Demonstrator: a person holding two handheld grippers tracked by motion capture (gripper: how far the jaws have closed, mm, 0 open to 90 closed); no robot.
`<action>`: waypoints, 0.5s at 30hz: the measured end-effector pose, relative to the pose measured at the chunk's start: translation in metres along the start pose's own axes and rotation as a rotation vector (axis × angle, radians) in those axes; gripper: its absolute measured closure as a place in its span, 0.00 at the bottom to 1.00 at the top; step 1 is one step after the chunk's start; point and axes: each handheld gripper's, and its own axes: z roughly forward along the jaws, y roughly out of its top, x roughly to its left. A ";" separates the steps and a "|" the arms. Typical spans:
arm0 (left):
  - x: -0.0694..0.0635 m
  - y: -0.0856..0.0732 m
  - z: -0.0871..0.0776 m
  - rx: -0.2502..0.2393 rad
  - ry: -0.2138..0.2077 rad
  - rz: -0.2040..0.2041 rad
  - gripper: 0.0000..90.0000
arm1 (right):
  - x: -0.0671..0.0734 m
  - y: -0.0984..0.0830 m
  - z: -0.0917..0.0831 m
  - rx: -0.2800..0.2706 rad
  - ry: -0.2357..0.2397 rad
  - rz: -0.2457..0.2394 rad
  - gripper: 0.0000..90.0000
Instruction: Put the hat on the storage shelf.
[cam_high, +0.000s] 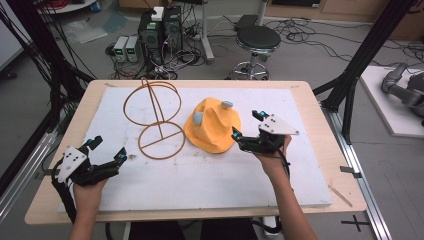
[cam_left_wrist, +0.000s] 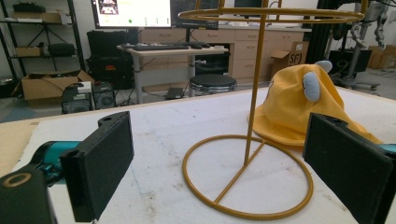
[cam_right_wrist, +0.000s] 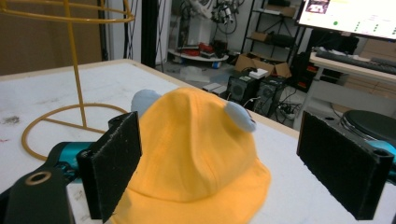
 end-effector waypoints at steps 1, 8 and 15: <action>0.000 0.000 0.000 -0.002 0.000 -0.002 0.10 | 0.000 0.000 0.000 0.000 0.000 0.000 0.17; 0.001 0.001 -0.001 -0.013 0.001 -0.009 0.10 | 0.012 0.002 0.032 0.055 0.014 -0.046 0.21; 0.000 0.001 -0.001 -0.010 -0.003 -0.012 0.10 | 0.015 -0.007 0.059 0.125 -0.005 -0.019 0.31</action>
